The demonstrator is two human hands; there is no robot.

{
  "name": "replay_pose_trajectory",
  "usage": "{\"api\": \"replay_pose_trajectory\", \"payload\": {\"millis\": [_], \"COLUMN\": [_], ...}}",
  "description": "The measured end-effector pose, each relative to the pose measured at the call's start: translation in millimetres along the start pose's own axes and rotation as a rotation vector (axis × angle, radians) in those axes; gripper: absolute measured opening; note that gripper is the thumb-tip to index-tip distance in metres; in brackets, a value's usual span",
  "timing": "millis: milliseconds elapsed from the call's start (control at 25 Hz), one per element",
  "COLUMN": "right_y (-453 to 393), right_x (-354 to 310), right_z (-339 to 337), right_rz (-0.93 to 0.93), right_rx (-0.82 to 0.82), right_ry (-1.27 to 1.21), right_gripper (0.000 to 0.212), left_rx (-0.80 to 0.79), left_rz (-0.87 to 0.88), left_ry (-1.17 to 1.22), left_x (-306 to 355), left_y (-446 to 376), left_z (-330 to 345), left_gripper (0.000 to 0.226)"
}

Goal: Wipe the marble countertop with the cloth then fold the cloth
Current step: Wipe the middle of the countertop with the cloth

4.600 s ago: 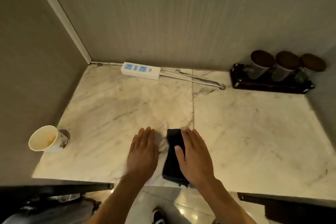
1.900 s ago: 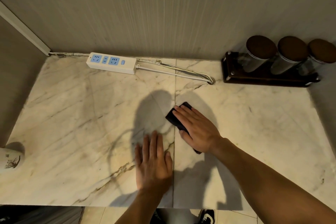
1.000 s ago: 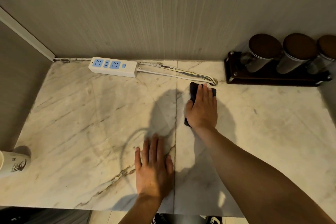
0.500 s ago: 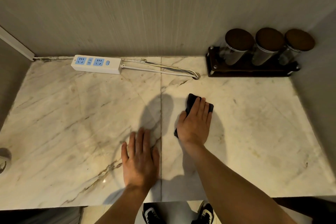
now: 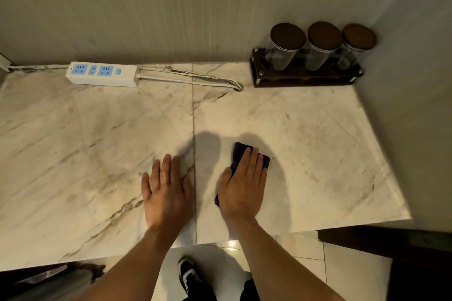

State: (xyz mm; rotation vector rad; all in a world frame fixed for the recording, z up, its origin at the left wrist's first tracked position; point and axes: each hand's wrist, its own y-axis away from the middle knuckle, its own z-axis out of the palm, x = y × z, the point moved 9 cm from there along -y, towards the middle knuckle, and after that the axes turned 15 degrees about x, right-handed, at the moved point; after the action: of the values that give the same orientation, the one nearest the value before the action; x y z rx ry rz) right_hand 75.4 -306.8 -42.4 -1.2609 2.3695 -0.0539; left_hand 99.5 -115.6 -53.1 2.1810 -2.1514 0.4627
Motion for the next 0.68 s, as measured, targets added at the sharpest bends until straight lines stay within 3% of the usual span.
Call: {"api": "replay_pose_trajectory", "payload": {"millis": [360, 680], "right_y": [40, 38], "right_x": [17, 33], "right_z": [-15, -26], "right_rz": [-0.063, -0.542], "right_rx": [-0.053, -0.208], "right_ry": [-0.001, -0.052], "right_gripper": [0.065, 0.063], "left_rx": [0.024, -0.014], "left_rz": [0.007, 0.073], "left_ry": [0.061, 0.125], "left_x": [18, 74], "left_y": [-3, 3], "left_z": [-15, 5], "left_gripper": [0.061, 0.053]}}
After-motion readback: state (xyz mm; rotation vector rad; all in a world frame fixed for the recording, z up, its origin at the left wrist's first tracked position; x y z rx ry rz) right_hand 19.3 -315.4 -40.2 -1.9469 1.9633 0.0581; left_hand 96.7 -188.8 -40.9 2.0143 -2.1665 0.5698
